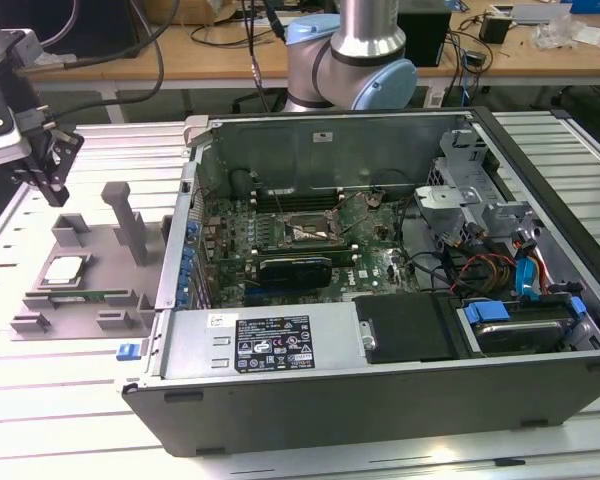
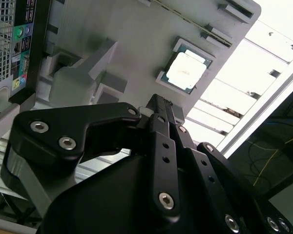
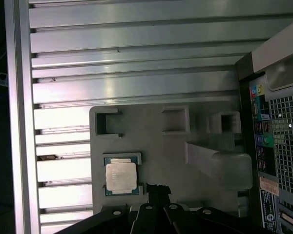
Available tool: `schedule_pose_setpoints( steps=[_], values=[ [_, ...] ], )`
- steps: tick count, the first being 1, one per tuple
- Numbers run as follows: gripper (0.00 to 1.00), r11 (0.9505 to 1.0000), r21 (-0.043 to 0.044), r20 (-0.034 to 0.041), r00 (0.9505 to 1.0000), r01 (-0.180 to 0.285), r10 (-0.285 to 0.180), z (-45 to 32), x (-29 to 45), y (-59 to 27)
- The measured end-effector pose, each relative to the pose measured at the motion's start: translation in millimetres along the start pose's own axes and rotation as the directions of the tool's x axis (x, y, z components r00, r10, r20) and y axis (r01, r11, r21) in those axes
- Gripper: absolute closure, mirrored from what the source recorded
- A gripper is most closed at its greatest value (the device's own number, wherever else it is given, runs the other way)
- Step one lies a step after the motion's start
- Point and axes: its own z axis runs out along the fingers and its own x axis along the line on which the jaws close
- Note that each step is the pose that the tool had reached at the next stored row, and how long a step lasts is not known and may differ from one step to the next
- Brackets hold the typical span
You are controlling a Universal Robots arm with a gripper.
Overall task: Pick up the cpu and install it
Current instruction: 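Pick up the cpu and move it towards the insertion slot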
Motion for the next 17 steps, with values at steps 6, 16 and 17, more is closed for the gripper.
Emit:
schedule_pose_setpoints(
  steps=[6,16,17],
  values=[
    [0.89,1.0,0.0,0.0,1.0,0.0,0.0,4.6,1.4,-0.3],
    [0.89,1.0,0.0,0.0,1.0,0.0,0.0,18.0,5.5,-1.2],
    [0.89,1.0,0.0,0.0001,1.0,0.0,0.0,19.8,7.2,-1.4]
  ],
)
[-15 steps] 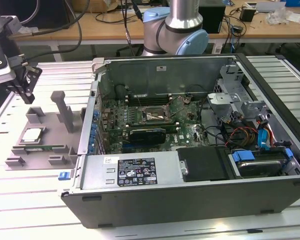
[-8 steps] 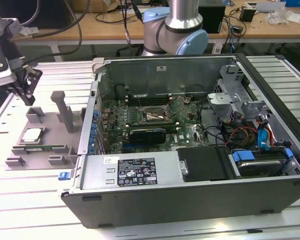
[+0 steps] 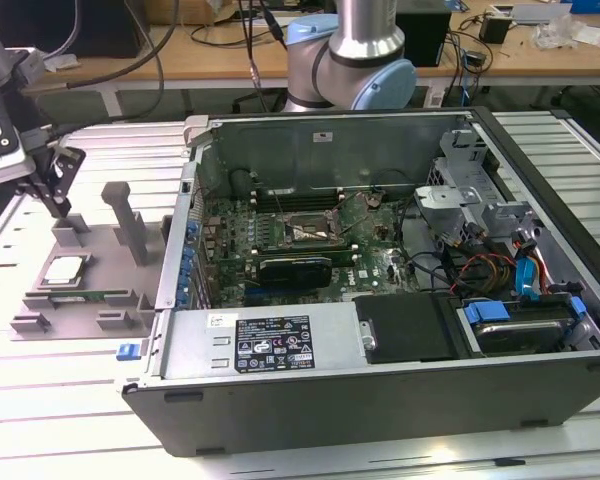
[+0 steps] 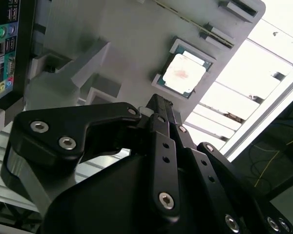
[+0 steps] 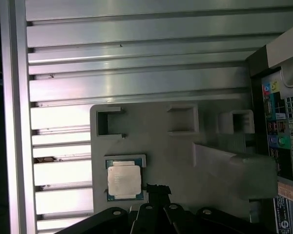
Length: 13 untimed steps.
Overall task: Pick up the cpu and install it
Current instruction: 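Pick up the cpu and move it towards the insertion slot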
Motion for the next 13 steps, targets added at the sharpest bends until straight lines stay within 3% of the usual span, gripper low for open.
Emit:
schedule_pose_setpoints(
  steps=[8,13],
  values=[
    [0.89,1.0,0.0001,-0.0003,1.0,0.0,0.0,10.4,7.1,-1.0],
    [0.89,1.0,0.0,0.0,1.0,0.0,0.0,19.4,15.6,-2.1]
  ],
)
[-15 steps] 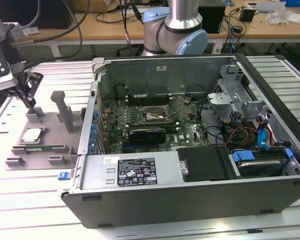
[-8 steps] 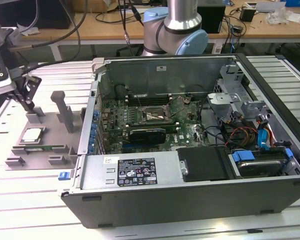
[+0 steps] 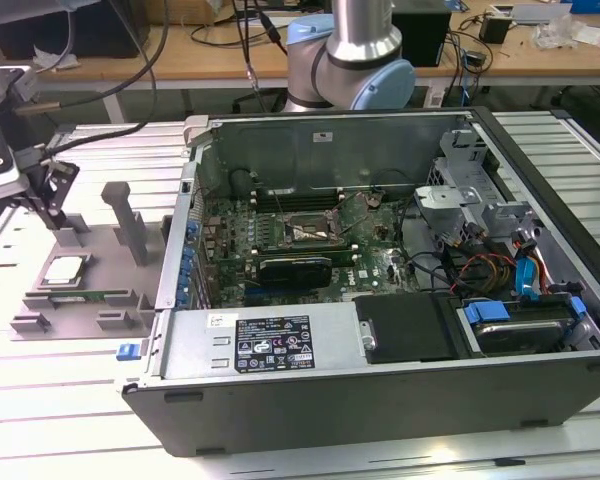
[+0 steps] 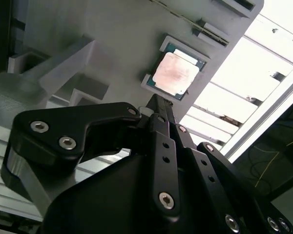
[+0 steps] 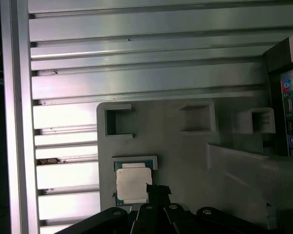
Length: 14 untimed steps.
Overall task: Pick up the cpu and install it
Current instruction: 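Pick up the cpu and move it towards the insertion slot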
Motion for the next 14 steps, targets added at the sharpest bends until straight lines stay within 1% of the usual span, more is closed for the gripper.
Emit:
schedule_pose_setpoints(
  steps=[2,4,7,8,13,14],
  values=[
    [0.89,1.0,0.0,0.0001,1.0,0.0,0.0,4.2,3.6,-0.5],
    [0.89,1.0,0.0003,-0.0002,1.0,0.0,0.0,7.8,5.5,-1.3],
    [0.89,1.0,0.0003,0.0,1.0,0.0,0.0,11.2,6.5,-2.5],
    [0.89,1.0,0.0003,0.0,1.0,0.0,0.0,14.1,6.7,-5.3],
    [0.89,1.0,0.0002,0.0,1.0,0.0,0.0,22.0,7.9,-10.0],
    [0.89,1.0,0.0003,-0.0001,1.0,0.0,0.0,25.3,8.3,-11.2]
  ],
)
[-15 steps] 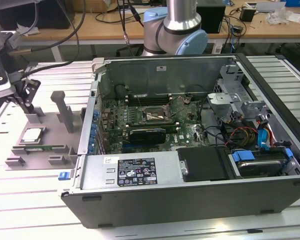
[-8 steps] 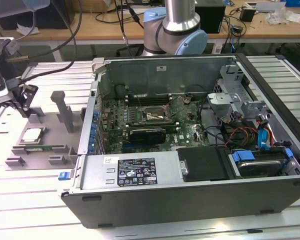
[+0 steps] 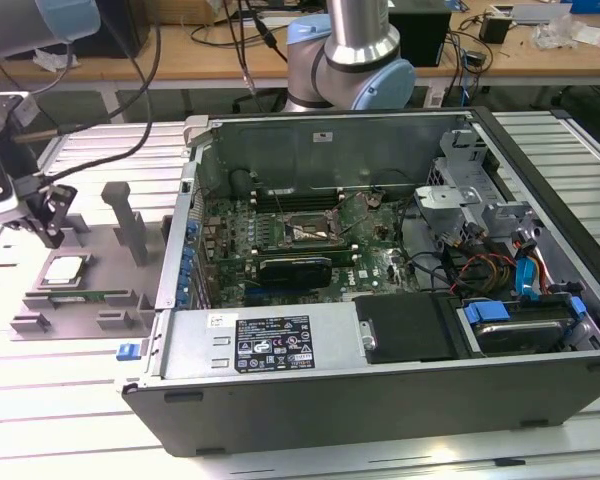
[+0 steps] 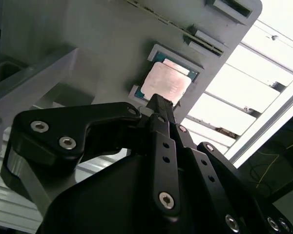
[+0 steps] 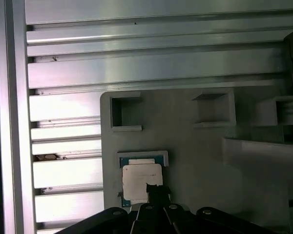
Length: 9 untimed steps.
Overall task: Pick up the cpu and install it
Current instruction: 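Pick up the cpu and move it towards the insertion slot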
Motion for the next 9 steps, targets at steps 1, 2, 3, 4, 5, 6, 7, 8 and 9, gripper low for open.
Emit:
schedule_pose_setpoints(
  steps=[1,2,3,4,5,6,7,8,9],
  values=[
    [0.89,1.0,0.0,0.0,1.0,0.0,0.0,2.3,0.4,-0.6],
    [0.89,1.0,0.0,0.0,1.0,0.0,0.0,4.2,0.8,-1.2],
    [0.89,1.0,-0.0001,0.0001,1.0,0.0,0.0,6.2,1.0,-1.8],
    [0.89,1.0,0.0,-0.0001,1.0,0.0,0.0,7.8,1.2,-2.5],
    [0.89,1.0,0.0,-0.0001,1.0,0.0,0.0,9.9,1.5,-3.4],
    [0.89,1.0,-0.0001,0.0001,1.0,0.0,0.0,11.4,1.7,-4.2],
    [0.89,1.0,-0.0002,0.0003,1.0,0.0,0.0,14.1,1.9,-5.2],
    [0.89,1.0,-0.0002,0.0003,1.0,0.0,0.0,15.6,2.1,-5.4],
    [0.89,1.0,-0.0002,0.0002,1.0,0.0,0.0,17.3,2.3,-5.6]
  ],
)
